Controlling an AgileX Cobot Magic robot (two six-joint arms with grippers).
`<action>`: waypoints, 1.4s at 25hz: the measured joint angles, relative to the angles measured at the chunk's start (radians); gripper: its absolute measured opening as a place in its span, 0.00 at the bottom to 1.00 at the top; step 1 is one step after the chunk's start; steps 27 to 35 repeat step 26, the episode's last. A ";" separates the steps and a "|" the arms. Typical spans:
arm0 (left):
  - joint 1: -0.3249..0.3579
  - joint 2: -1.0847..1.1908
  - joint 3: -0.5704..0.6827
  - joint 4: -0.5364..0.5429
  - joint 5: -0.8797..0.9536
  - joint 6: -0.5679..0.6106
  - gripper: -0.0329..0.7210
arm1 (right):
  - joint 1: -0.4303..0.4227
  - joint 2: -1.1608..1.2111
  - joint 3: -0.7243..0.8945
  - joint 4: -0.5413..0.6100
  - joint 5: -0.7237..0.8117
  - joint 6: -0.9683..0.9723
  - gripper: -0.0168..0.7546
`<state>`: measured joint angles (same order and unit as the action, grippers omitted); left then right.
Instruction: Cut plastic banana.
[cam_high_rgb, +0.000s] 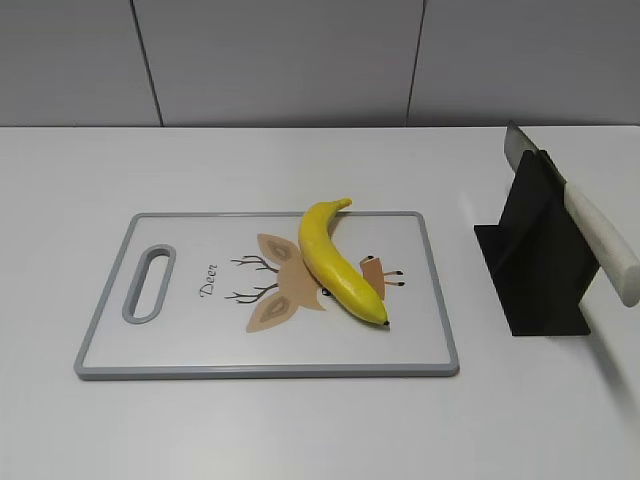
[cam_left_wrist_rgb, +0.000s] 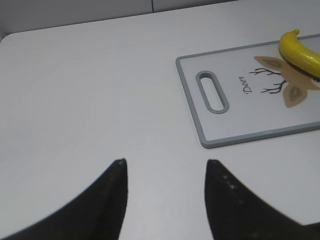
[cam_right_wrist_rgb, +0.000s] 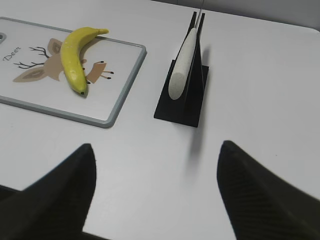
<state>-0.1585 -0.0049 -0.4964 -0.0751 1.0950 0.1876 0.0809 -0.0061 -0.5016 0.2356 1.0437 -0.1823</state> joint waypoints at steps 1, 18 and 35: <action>0.000 0.000 0.000 0.000 0.000 0.000 0.69 | 0.000 0.000 0.000 0.000 0.000 0.000 0.78; 0.000 0.000 0.000 0.000 0.000 0.000 0.69 | 0.000 0.000 0.000 0.000 0.001 0.000 0.78; 0.000 0.000 0.000 0.000 0.000 0.000 0.69 | 0.000 0.000 0.000 0.000 0.001 0.000 0.78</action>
